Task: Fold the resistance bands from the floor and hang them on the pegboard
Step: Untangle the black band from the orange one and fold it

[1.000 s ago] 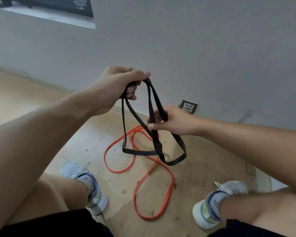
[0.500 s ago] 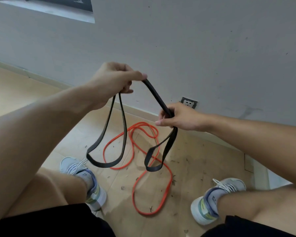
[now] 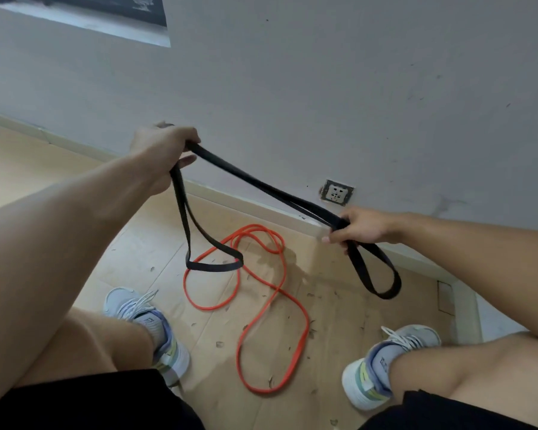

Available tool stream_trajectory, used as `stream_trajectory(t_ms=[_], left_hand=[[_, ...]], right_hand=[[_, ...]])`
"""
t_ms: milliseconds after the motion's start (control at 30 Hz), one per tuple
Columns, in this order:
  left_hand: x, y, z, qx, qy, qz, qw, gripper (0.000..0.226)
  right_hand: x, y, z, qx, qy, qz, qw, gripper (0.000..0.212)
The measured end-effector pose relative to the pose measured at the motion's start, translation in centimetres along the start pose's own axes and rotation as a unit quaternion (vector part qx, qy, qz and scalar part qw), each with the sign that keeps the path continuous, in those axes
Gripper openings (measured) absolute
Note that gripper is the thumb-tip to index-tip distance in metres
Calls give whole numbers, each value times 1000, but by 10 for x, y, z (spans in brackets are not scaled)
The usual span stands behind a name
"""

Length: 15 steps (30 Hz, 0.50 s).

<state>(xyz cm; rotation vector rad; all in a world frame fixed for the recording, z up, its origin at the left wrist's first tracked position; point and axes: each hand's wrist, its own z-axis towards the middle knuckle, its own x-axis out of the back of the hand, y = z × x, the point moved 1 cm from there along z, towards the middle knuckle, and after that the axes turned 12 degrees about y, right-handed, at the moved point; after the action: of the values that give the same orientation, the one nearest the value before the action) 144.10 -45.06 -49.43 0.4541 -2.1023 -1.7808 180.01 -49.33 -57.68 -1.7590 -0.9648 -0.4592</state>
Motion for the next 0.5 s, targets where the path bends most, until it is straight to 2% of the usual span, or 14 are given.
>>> stream_trajectory(t_ms=[67,167,267,367,500], left_hand=[[-11,-2,-7,-12,-40,-12,999,24],[-27,3,-31,-97,-95,93,986,27],[-38,6,-55,-172,-199,223,939,43],[-48,2,-74,-227,-267,321,880,19],[-53,-3,-83,-244,-302,380,840,43]], right_hand=[[-1,-5,-1,16,34,-40,999,30],[-2,-31,-6,91,71,-100,988,27],[-5,-63,-13,141,75,-87,983,26],[-9,-82,-19,155,71,-35,985,27],[-11,-92,-24,139,60,-4,989,22]])
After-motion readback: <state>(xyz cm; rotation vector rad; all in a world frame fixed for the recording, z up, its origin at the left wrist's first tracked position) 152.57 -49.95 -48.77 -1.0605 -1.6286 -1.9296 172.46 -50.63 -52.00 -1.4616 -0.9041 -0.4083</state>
